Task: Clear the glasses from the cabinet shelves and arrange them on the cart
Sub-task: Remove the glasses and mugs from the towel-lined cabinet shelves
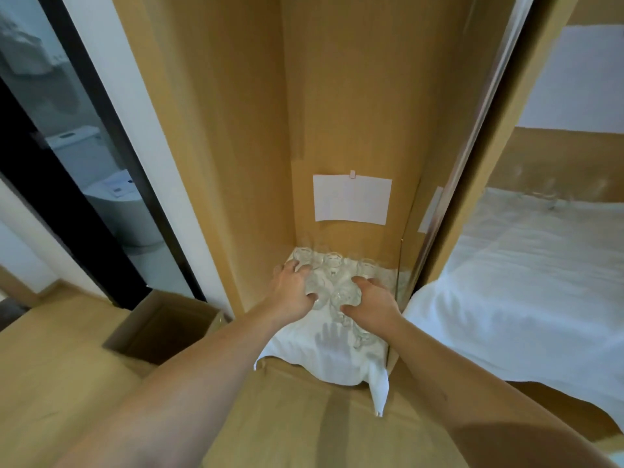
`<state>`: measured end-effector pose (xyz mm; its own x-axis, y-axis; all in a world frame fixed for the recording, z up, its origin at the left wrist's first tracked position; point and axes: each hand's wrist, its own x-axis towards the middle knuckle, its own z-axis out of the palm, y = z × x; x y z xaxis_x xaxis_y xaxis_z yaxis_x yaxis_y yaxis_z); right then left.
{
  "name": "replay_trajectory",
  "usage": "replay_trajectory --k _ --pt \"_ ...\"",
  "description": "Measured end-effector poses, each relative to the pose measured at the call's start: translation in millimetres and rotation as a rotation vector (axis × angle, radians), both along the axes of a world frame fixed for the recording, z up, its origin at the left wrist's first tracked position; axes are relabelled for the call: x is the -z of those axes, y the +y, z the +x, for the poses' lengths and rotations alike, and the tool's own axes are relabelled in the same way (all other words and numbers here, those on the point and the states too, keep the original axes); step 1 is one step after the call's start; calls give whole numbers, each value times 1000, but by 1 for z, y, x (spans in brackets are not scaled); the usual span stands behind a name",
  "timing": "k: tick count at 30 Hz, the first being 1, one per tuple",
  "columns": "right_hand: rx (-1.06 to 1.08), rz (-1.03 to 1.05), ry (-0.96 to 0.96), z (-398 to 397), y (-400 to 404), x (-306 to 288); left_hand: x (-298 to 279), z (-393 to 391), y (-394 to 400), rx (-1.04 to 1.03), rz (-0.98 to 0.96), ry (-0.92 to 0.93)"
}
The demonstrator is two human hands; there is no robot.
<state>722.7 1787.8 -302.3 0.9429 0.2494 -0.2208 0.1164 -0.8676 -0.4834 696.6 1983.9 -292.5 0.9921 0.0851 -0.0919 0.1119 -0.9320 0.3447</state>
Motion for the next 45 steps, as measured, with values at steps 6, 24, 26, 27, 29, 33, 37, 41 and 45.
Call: replay_trajectory --k 6,24,26,27,29,33,37,41,45 --pt "29 -21 94 40 17 26 27 39 20 16 27 81" --pt "303 -57 303 119 126 104 115 183 102 240 -28 270" --pt "345 -61 318 122 131 112 125 194 107 264 -44 301" --pt "362 -65 327 122 133 116 130 198 108 272 -53 312" --pt "395 -68 348 124 135 125 140 204 110 286 -70 334" --pt "456 -36 395 130 136 143 158 210 111 308 -80 384" --pt "485 -20 438 143 133 165 175 214 108 297 -67 435" --pt "500 -1 504 159 123 194 195 222 102 248 -81 479" --pt "503 15 567 179 109 226 216 231 92 203 -73 529"
